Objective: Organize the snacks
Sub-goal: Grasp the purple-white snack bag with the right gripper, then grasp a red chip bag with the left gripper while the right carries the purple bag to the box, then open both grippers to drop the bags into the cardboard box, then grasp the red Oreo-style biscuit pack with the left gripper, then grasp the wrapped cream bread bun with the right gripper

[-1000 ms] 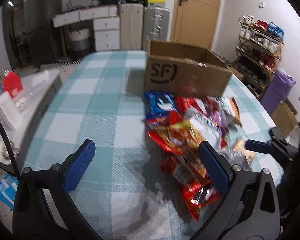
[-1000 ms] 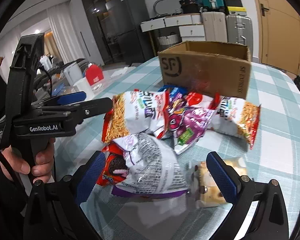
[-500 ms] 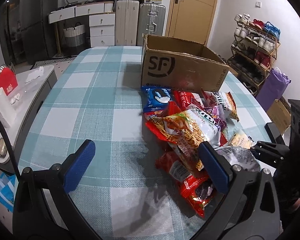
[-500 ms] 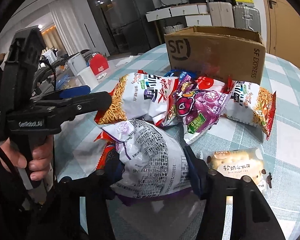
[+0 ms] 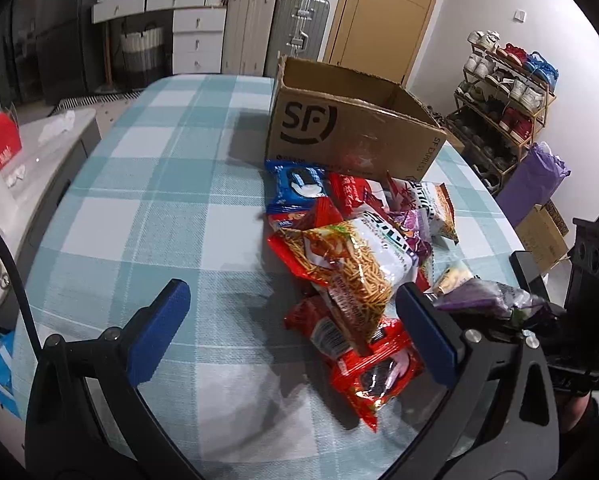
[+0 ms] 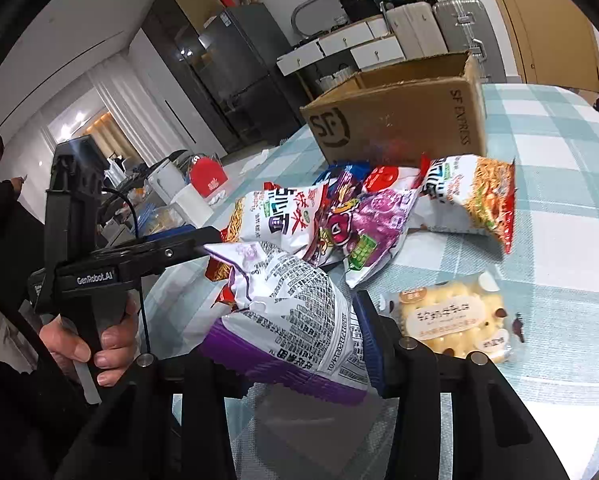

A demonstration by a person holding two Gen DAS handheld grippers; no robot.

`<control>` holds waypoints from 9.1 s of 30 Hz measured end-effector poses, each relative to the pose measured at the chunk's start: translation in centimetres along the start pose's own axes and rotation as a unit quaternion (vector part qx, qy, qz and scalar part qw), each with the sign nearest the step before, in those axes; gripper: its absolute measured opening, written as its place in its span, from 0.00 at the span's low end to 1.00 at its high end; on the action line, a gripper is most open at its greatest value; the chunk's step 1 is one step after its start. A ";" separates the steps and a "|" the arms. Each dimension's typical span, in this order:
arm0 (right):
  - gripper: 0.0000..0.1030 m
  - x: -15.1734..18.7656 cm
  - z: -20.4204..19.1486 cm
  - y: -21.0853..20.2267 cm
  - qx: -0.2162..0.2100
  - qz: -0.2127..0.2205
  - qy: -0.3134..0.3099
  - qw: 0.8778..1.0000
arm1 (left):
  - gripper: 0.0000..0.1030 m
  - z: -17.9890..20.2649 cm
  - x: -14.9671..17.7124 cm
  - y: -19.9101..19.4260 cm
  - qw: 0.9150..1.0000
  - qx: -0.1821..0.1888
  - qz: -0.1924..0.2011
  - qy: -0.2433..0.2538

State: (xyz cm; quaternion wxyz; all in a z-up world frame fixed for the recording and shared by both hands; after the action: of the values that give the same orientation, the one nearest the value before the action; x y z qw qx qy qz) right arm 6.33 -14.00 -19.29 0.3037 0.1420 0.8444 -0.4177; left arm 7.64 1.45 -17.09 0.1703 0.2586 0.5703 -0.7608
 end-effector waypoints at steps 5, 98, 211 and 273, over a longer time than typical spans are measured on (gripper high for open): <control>0.29 0.2 0.4 0.0 -0.011 0.001 0.010 1.000 | 0.99 0.7 -0.4 0.8 1.000 0.004 -0.010 -0.002; 0.29 -24.3 6.4 -1.0 0.030 0.088 0.070 0.993 | 0.28 3.6 -25.7 5.7 0.989 0.143 -0.033 -0.025; 0.97 -2.2 3.0 -4.8 0.082 0.073 0.030 0.994 | 0.85 2.6 3.3 6.9 0.988 0.019 -0.150 0.020; 0.97 0.8 6.1 1.0 0.152 -0.062 0.034 0.986 | 0.42 -1.7 4.3 4.5 0.994 0.006 -0.112 0.006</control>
State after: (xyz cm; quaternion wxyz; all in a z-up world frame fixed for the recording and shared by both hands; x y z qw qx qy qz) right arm 8.59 -18.21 -23.30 0.2231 0.1476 0.7882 -0.5543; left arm 7.00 1.91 -23.48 0.0789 0.1983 0.5922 -0.7770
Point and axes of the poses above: each gripper's, at about its wrist camera, not at the fingertips, and y roughly the way its jaws point, z to its right, x to its underside, the point moved 7 cm from there along y, roughly the way its jaws point, and after that the axes turned 4 degrees about -z, right-handed, at the moved point
